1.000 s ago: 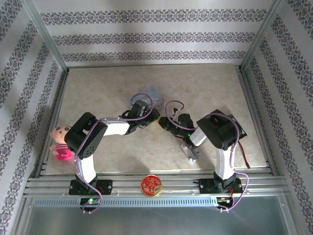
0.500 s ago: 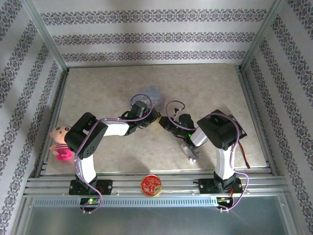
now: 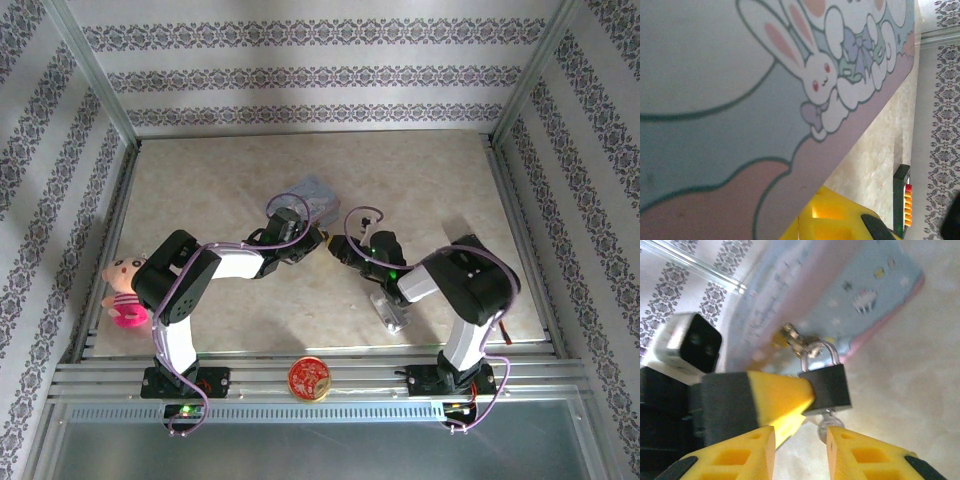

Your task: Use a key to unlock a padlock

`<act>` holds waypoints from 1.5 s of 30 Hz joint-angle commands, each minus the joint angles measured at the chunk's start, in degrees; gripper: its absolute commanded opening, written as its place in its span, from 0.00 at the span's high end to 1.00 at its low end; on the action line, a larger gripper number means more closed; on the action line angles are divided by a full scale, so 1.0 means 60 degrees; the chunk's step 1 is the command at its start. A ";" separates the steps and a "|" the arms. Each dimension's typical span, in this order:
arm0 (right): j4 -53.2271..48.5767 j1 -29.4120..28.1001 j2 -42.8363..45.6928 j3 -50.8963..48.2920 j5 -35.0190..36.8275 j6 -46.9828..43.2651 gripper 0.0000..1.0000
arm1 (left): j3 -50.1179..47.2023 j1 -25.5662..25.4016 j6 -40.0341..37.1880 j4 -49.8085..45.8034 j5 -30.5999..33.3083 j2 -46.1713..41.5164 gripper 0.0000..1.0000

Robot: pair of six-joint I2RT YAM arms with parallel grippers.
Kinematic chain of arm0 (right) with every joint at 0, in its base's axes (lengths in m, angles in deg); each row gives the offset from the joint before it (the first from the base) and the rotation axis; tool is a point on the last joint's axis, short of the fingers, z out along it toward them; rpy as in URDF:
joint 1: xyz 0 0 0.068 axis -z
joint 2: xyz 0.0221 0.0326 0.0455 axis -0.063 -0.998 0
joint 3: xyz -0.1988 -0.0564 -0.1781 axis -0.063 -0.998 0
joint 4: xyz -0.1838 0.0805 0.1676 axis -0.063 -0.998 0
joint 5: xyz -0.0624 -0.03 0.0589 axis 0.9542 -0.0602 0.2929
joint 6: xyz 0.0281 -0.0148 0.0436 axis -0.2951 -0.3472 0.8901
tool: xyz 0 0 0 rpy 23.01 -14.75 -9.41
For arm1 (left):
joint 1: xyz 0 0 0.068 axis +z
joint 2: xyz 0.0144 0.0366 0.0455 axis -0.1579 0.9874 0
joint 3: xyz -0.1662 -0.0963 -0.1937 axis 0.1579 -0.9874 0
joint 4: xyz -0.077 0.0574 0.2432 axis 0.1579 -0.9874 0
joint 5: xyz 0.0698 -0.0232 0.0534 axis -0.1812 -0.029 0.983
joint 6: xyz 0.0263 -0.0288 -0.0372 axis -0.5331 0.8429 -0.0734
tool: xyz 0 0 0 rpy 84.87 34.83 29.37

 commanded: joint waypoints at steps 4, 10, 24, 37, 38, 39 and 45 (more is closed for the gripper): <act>-0.4374 -0.0618 0.1831 0.0589 0.1881 -0.2694 0.67 | -0.0012 -0.0061 0.0199 0.0064 0.0189 -0.0121 1.00; -0.6607 -0.1085 0.2116 0.1348 0.2691 -0.4250 0.76 | 0.0166 -0.0061 0.0707 -0.0196 -0.0150 -0.0250 1.00; -0.6941 -0.1077 0.1511 0.2072 0.1688 -0.5378 0.69 | 0.0798 0.0084 0.1038 -0.2389 -0.1127 -0.0381 1.00; -0.7236 -0.1066 0.0727 0.2683 0.1711 -0.5840 0.72 | 0.0779 0.0100 0.1171 -0.2329 -0.1254 -0.0396 1.00; -0.7248 -0.1059 0.0698 0.2717 0.1735 -0.5857 0.73 | 0.0788 0.0100 0.1163 -0.2355 -0.1266 -0.0403 1.00; -0.7251 -0.1057 0.0668 0.2750 0.1747 -0.5872 0.75 | 0.0791 0.0100 0.1153 -0.2373 -0.1271 -0.0386 1.00; -0.7264 -0.1082 0.0529 0.2926 0.1820 -0.5903 0.80 | 0.0788 0.0093 0.1214 -0.2339 -0.1345 -0.0322 1.00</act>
